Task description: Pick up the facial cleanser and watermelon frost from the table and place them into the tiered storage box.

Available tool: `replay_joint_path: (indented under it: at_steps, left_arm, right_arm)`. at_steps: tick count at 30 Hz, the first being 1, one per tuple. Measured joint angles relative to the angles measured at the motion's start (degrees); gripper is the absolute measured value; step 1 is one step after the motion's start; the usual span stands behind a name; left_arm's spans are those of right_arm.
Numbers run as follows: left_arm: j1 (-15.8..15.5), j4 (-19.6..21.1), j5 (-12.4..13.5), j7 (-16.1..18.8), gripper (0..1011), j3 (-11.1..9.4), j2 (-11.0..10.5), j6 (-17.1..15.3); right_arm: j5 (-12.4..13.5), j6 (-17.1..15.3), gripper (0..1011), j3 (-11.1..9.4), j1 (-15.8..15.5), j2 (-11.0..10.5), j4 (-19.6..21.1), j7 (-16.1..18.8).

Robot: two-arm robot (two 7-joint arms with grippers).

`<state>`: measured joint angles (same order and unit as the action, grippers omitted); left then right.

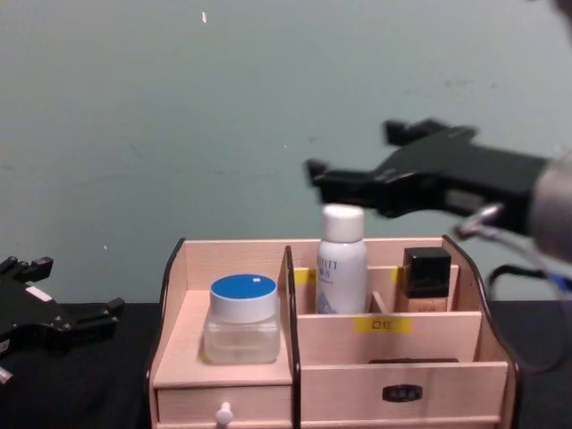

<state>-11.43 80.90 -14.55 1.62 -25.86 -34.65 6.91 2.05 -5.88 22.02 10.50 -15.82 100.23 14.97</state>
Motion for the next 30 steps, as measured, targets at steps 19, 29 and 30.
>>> replay_joint_path:
  at_steps: [19,29,30]
  left_arm:
    - [0.0,0.0,0.0,0.0,1009,0.0,0.0,0.0]
    - [0.0,0.0,0.0,0.0,1010,0.0,0.0,0.0]
    - [0.0,0.0,0.0,0.0,1010,0.0,0.0,0.0]
  right_arm:
    - [-1.44,4.32,1002,-14.73,-9.41,-1.77,5.37,-7.35]
    - [-1.89,4.25,1002,-18.1,-10.16,-0.14,0.92,-8.65]
    - [-1.89,4.22,1002,-18.24,-10.16,0.0,0.48,-8.65]
